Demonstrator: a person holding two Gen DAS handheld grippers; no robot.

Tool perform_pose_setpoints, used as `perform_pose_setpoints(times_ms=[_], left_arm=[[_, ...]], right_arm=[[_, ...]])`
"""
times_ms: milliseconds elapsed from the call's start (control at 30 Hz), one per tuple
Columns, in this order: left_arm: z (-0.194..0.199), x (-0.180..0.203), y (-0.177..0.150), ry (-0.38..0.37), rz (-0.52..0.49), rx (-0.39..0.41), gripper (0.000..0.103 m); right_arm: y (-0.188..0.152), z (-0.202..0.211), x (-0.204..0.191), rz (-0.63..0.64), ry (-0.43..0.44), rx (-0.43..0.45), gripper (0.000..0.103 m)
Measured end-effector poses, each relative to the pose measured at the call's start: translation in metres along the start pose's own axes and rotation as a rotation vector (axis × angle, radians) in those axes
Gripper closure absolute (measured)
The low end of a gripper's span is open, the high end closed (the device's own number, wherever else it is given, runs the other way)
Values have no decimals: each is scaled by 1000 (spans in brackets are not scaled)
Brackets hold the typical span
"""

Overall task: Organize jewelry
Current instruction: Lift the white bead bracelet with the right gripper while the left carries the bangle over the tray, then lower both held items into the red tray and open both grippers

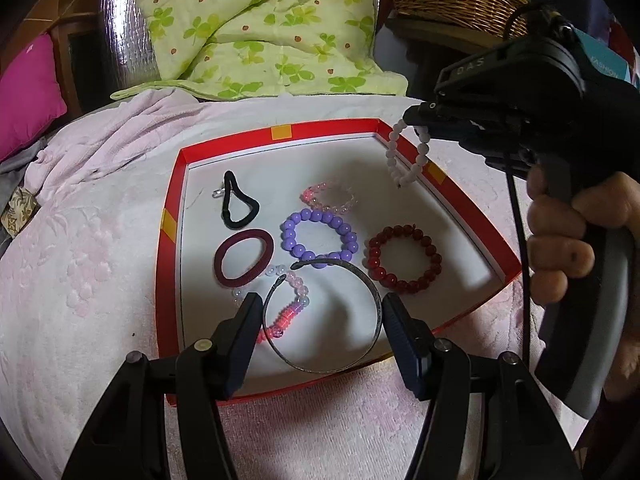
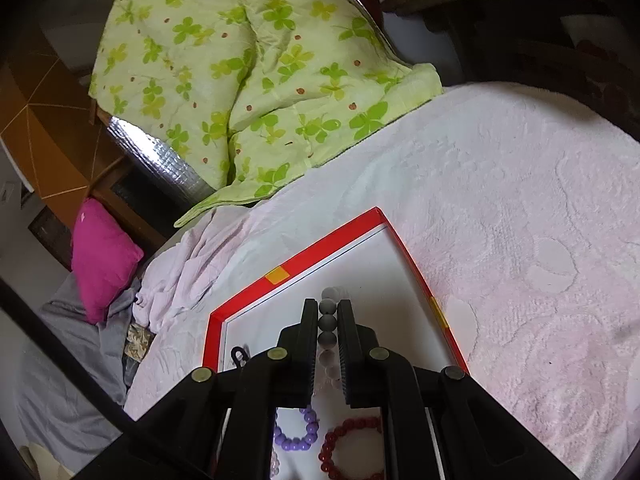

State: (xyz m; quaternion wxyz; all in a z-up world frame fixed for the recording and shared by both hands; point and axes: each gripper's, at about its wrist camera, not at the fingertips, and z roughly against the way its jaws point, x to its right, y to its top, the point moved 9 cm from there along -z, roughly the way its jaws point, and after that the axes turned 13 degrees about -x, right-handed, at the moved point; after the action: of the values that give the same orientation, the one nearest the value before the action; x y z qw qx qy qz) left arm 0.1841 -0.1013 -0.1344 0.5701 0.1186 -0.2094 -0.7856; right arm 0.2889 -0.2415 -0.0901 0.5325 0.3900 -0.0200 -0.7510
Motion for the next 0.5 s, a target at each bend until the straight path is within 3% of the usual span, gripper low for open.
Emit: perform_pose_setpoints(times_ms=[500], left_arm=[[-9,1,-1,-3,5,-26,40]], right_arm=[[0,-24,22,-59,-39,-54,92]])
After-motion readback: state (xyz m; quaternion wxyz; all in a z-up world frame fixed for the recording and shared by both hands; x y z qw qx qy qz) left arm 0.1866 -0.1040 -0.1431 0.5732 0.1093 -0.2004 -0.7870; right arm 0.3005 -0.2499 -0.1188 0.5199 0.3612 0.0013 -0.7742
